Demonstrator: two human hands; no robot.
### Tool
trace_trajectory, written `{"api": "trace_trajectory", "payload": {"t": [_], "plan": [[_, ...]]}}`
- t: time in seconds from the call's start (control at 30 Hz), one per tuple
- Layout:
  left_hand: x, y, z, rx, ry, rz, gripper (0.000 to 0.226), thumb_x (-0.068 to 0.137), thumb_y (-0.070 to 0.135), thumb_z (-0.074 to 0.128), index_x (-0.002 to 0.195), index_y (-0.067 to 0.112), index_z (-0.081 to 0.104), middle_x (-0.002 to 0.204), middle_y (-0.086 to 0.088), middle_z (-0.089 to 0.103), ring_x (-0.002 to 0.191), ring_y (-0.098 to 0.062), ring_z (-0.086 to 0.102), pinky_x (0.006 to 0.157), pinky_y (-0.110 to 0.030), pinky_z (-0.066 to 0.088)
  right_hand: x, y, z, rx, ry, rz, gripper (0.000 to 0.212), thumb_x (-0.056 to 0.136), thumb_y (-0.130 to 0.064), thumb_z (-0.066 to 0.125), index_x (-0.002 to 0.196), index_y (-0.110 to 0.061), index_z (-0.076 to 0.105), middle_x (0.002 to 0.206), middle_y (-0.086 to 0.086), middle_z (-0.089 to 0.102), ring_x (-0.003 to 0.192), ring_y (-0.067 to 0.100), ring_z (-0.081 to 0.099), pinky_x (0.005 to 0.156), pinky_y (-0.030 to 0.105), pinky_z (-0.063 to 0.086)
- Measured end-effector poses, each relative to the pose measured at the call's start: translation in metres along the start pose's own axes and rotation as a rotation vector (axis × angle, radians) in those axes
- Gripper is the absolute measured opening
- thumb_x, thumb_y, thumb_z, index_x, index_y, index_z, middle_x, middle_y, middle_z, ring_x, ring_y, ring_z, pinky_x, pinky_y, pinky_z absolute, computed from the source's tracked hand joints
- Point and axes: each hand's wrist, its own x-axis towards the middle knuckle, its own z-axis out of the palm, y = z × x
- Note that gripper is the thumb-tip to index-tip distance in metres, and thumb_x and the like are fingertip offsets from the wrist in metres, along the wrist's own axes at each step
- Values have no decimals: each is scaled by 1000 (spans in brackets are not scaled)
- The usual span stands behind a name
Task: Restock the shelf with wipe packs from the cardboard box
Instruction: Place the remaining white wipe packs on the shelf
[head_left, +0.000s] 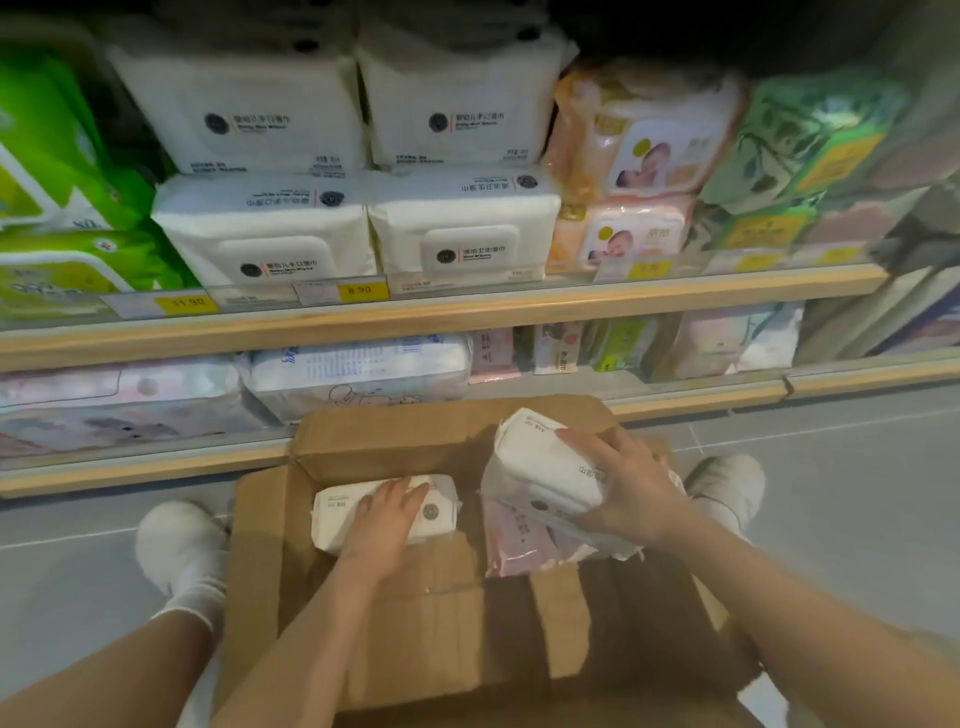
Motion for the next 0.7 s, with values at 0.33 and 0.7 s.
{"api": "trace_trajectory", "payload": {"t": [0.33, 0.7], "plan": [[33, -10, 14, 194, -16, 65, 89, 76, 40, 62, 149, 25, 14, 125, -7, 46, 115, -28, 39, 96, -39, 33, 14, 8, 22, 86, -58, -20, 97, 50, -53, 67, 138, -47, 27, 130, -5, 38, 119, 21, 31, 100, 47, 32], [-30, 17, -75, -1, 86, 140, 105, 63, 69, 54, 149, 33, 6, 126, -2, 43, 119, -23, 33, 96, -39, 32, -21, -7, -57, 44, 15, -104, 97, 56, -43, 76, 141, -43, 29, 113, -3, 38, 107, 21, 37, 94, 44, 37]]}}
